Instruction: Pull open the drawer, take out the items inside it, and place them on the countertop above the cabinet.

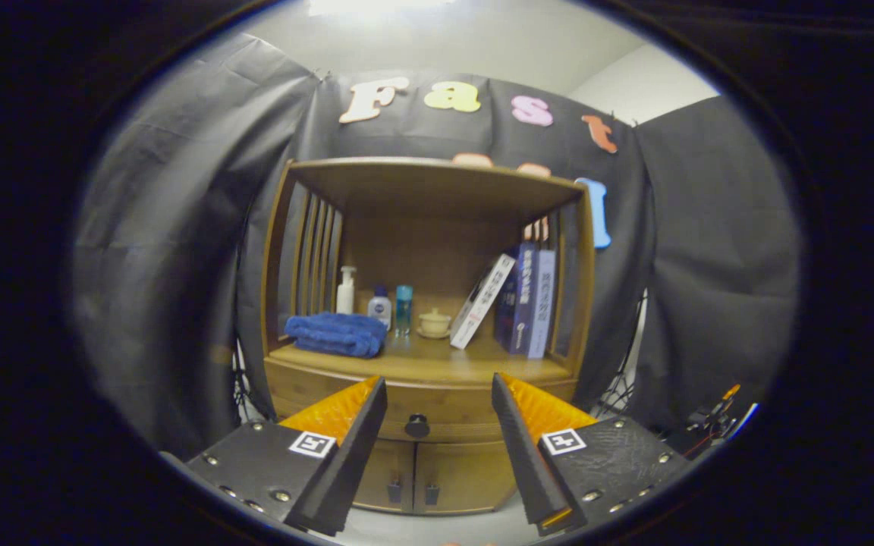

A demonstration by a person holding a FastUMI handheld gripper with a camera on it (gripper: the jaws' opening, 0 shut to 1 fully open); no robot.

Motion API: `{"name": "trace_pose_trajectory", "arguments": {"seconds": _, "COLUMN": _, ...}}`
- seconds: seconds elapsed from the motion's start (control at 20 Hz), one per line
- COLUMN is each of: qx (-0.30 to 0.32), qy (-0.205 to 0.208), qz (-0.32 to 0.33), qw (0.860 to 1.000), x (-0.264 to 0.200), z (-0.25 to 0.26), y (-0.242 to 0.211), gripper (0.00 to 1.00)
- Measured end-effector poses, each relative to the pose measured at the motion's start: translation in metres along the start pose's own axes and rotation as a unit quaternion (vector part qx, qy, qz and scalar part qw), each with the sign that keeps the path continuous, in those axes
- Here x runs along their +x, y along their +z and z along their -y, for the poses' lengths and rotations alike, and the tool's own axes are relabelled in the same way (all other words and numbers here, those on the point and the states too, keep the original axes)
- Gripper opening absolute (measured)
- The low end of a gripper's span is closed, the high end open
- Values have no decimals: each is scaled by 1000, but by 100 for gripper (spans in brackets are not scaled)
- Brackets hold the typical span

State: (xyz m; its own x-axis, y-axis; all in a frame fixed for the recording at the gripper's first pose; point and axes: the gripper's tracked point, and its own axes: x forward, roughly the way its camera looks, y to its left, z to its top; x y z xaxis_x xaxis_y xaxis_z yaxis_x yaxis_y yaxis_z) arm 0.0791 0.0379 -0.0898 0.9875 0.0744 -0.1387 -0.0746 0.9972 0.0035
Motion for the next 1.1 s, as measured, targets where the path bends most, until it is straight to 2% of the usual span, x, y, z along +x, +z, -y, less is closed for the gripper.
{"name": "trace_pose_trajectory", "arguments": {"seconds": 0.25, "qx": 72, "qy": 42, "qz": -46, "qw": 995, "x": 67, "z": -26, "y": -60, "gripper": 84}}
{"name": "trace_pose_trajectory", "arguments": {"seconds": 0.35, "qx": 94, "qy": 29, "qz": -60, "qw": 993, "x": 90, "z": -18, "y": -80, "gripper": 84}}
{"name": "trace_pose_trajectory", "arguments": {"seconds": 0.4, "qx": 102, "qy": 22, "qz": -65, "qw": 992, "x": 102, "z": -14, "y": -91, "gripper": 78}}
{"name": "trace_pose_trajectory", "arguments": {"seconds": 0.5, "qx": 116, "qy": 24, "qz": -81, "qw": 990, "x": 118, "z": -17, "y": -109, "gripper": 76}}
{"name": "trace_pose_trajectory", "arguments": {"seconds": 0.7, "qx": 115, "qy": 30, "qz": -106, "qw": 987, "x": 145, "z": -18, "y": -136, "gripper": 73}}
{"name": "trace_pose_trajectory", "arguments": {"seconds": 0.85, "qx": 98, "qy": 20, "qz": -134, "qw": 986, "x": 158, "z": -14, "y": -155, "gripper": 73}}
{"name": "trace_pose_trajectory", "arguments": {"seconds": 0.95, "qx": 92, "qy": 19, "qz": -130, "qw": 987, "x": 168, "z": -17, "y": -157, "gripper": 51}}
{"name": "trace_pose_trajectory", "arguments": {"seconds": 1.1, "qx": 71, "qy": 16, "qz": -138, "qw": 988, "x": 173, "z": -16, "y": -159, "gripper": 45}}
